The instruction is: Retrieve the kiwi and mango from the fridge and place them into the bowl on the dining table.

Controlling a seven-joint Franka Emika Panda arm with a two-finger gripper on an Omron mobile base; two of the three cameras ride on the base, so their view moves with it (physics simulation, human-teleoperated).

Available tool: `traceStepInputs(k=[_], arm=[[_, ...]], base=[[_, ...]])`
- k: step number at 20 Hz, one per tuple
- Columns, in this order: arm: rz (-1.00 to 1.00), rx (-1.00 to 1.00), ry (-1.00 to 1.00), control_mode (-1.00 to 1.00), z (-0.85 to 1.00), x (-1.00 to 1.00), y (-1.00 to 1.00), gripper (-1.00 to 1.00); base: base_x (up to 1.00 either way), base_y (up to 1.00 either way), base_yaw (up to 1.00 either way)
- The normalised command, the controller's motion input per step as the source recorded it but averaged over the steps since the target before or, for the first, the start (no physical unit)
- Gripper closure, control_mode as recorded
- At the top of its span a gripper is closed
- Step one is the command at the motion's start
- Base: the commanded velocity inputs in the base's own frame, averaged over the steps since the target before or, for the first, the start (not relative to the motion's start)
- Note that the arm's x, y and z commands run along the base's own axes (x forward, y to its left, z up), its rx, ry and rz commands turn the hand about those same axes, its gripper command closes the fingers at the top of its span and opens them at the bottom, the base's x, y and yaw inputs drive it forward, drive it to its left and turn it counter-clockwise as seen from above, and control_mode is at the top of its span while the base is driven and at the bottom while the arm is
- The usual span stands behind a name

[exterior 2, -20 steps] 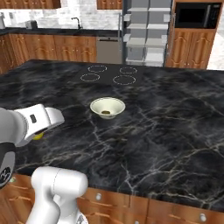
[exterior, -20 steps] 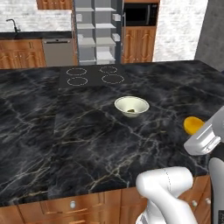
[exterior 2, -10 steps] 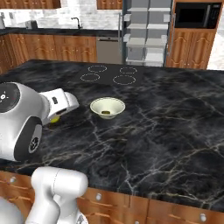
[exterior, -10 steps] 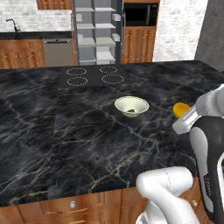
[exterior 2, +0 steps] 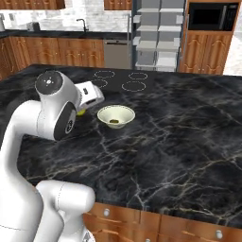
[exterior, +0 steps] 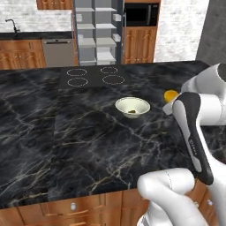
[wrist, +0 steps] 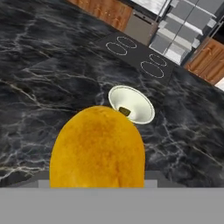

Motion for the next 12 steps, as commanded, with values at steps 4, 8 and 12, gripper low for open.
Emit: traceStepInputs(k=[4, 8, 12], arm=[[0.0, 0.0, 0.08, -1.0, -0.09, 0.96, -0.12, 1.0], [0.0, 0.0, 0.08, -1.0, -0.19, 0.9, -0.03, 1.0], [0.0, 0.0, 0.01, -1.0, -0.4, 0.7, 0.0, 1.0]], base=[[0.0, 0.0, 0.0], [0.0, 0.0, 0.0], [0.0, 0.0, 0.0]])
